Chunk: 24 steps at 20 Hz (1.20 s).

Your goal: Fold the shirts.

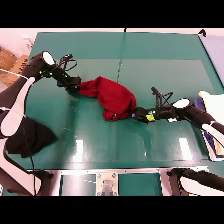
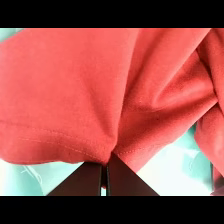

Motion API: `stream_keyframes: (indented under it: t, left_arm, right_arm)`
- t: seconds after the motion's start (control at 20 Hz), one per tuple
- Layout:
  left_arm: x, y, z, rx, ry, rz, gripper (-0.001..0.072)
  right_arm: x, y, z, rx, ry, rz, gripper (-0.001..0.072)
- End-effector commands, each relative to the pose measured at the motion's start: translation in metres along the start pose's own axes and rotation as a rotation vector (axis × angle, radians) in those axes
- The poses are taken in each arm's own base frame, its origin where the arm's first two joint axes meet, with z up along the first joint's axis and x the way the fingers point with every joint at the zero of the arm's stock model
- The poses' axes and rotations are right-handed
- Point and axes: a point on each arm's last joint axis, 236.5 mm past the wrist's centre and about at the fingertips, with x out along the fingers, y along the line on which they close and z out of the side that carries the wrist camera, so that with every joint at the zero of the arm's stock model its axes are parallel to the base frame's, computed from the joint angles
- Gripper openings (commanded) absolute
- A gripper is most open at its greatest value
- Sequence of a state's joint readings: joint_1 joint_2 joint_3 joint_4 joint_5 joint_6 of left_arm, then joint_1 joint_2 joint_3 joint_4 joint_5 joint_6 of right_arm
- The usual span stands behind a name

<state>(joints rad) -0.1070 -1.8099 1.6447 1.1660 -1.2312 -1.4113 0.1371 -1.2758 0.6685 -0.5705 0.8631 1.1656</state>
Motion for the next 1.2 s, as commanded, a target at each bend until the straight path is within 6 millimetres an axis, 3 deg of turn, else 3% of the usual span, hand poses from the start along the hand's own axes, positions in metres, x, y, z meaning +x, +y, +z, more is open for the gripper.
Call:
stream_keyframes:
  t: [0.0, 0.05, 0.1, 0.15, 0.25, 0.35, 0.5, 0.65, 0.75, 0.85, 1.0, 1.15]
  left_arm:
    - [-0.001, 0.001, -0.003, 0.001, 0.013, 0.002, 0.0019]
    - [-0.001, 0.0, -0.003, 0.001, 0.013, 0.002, 0.0019]
    - [-0.002, 0.0, -0.003, 0.002, 0.012, 0.002, 0.0019]
    - [-0.004, -0.001, -0.002, 0.007, 0.013, 0.001, 0.0019]
    - [-0.022, -0.008, 0.007, 0.038, -0.005, 0.0, 0.0019]
    - [-0.059, -0.023, 0.028, 0.079, -0.089, 0.001, 0.0018]
    - [-0.154, -0.061, 0.06, 0.169, -0.31, 0.008, 0.0018]
    - [-0.27, -0.108, 0.063, 0.266, -0.565, 0.016, 0.0018]
    - [-0.343, -0.136, 0.047, 0.318, -0.733, 0.021, 0.0018]
    - [-0.4, -0.159, 0.019, 0.361, -0.853, 0.024, 0.0018]
    - [-0.463, -0.186, -0.03, 0.415, -0.989, 0.028, 0.0019]
    - [-0.503, -0.199, -0.068, 0.449, -1.085, 0.047, 0.0018]
  right_arm:
    - [-0.002, -0.007, 0.057, -0.002, -0.243, -0.08, 0.0448]
    - [-0.006, -0.007, 0.064, -0.001, -0.258, -0.081, 0.0209]
    - [-0.007, -0.009, 0.065, -0.001, -0.249, -0.079, 0.0068]
    - [-0.008, -0.013, 0.064, -0.009, -0.23, -0.087, 0.0015]
    - [-0.02, -0.021, 0.072, -0.031, -0.227, -0.11, 0.0014]
    - [-0.052, -0.015, 0.093, -0.031, -0.256, -0.079, 0.0014]
    - [-0.132, 0.023, 0.135, -0.123, -0.366, -0.03, 0.0014]
    - [-0.23, 0.081, 0.155, -0.309, -0.487, -0.023, 0.0014]
    - [-0.287, 0.124, 0.152, -0.426, -0.568, -0.029, 0.0014]
    - [-0.334, 0.163, 0.139, -0.538, -0.644, -0.046, 0.0014]
    - [-0.387, 0.214, 0.108, -0.674, -0.774, -0.078, 0.0014]
    - [-0.419, 0.247, 0.074, -0.76, -0.882, -0.108, 0.0014]
